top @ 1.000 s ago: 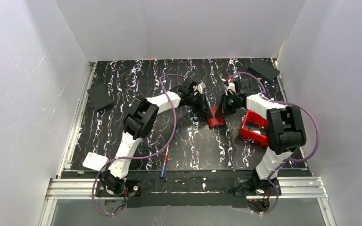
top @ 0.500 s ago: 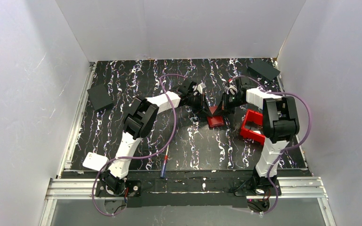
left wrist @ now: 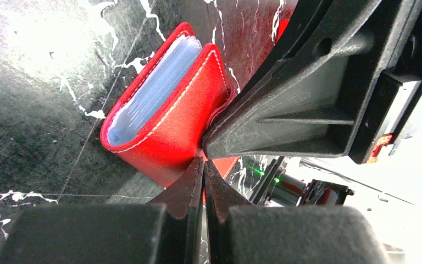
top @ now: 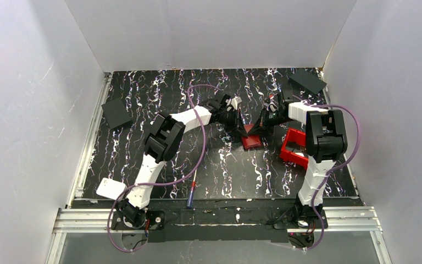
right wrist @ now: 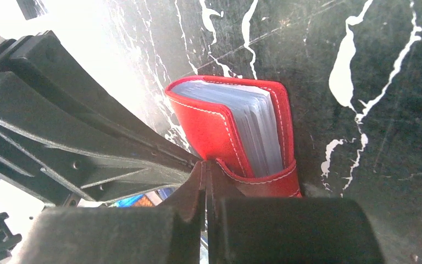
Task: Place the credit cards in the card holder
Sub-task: Close the card holder at the center of the board.
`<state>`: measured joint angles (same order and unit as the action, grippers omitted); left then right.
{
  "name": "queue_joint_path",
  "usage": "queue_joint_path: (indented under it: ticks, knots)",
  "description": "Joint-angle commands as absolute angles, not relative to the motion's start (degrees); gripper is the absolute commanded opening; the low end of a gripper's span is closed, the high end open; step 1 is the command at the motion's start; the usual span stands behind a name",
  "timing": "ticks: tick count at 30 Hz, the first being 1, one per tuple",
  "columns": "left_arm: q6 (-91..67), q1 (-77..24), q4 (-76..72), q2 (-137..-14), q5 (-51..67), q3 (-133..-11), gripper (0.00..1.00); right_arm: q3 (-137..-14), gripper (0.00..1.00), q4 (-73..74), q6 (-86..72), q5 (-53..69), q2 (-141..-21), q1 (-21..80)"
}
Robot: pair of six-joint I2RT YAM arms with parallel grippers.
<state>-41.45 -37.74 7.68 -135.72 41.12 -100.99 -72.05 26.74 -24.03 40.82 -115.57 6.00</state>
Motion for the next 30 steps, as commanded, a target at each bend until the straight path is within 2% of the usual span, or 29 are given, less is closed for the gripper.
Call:
queue_joint_path:
  ticks: [1, 6, 11, 16, 26, 30]
  knots:
    - [-38.2, -38.6, 13.0, -137.6, 39.7, -102.4, 0.0, -66.5, 0.01, 28.5, -19.7, 10.0, -122.1, 5.0]
    - [-38.3, -38.6, 12.8, -137.3, 41.0, -102.2, 0.0, -67.4, 0.01, 31.9, -23.1, 6.1, -123.6, 4.2]
    - [-36.8, -38.5, 14.7, -137.0, 41.3, -103.0, 0.0, -64.6, 0.01, 29.8, -27.3, 8.6, -122.6, 1.5]
    - [-36.1, -38.4, 15.6, -137.2, 41.5, -103.8, 0.0, -64.6, 0.01, 30.7, -25.3, 3.1, -123.1, -1.2]
    - [-38.0, -38.4, 15.3, -136.0, 43.5, -104.6, 0.0, -64.0, 0.01, 31.0, -25.5, 5.1, -123.3, -1.8]
    - [-38.4, -38.2, 14.6, -132.5, 43.2, -102.5, 0.19, -61.6, 0.01, 27.6, -27.2, 13.5, -122.0, -3.2]
